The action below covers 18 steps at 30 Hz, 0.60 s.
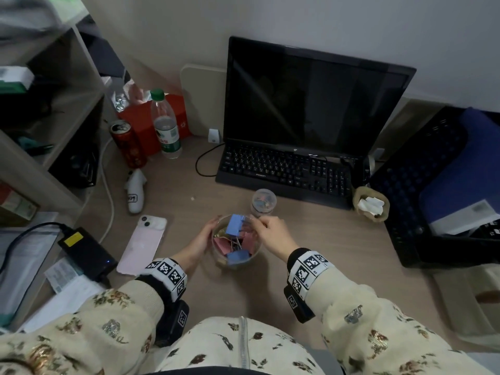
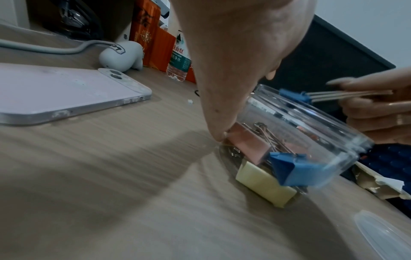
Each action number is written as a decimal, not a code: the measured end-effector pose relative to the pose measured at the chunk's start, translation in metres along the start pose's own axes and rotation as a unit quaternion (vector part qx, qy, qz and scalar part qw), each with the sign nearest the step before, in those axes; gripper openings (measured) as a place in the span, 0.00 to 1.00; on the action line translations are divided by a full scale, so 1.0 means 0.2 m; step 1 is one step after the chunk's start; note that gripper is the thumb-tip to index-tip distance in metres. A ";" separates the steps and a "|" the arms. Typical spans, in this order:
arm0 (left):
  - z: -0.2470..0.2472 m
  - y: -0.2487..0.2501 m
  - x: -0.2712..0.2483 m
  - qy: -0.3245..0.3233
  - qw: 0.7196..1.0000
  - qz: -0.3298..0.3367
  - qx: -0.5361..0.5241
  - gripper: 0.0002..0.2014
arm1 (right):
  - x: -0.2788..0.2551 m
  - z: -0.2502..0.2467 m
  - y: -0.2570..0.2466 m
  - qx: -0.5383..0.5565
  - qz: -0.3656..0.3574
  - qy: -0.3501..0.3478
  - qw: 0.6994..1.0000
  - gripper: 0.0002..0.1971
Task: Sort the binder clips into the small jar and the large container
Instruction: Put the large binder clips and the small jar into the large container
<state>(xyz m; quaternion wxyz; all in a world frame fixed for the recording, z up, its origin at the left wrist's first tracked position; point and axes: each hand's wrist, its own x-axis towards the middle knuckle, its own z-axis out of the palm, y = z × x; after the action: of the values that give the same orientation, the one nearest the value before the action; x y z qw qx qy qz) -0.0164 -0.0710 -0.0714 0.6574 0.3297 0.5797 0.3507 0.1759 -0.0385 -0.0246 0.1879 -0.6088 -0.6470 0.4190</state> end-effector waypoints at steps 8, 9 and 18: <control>-0.01 0.01 0.03 0.001 0.996 -0.003 0.091 0.20 | 0.03 0.14 -0.01 -0.209 0.023 -0.010 0.978 0.21; -0.01 0.01 0.04 0.001 0.994 0.004 0.107 0.17 | 0.03 0.15 -0.01 -0.262 0.018 -0.009 0.965 0.21; 0.04 0.02 0.09 0.070 0.972 0.027 0.222 0.12 | 0.01 0.18 0.04 -0.374 -0.006 0.003 0.927 0.21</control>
<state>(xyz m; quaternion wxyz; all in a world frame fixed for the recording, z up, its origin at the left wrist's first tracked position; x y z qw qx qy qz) -0.0078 -0.0537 -0.0765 0.5159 0.4578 0.6785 0.2528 0.1542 -0.0492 -0.0515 -0.0492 -0.6321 -0.7599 0.1435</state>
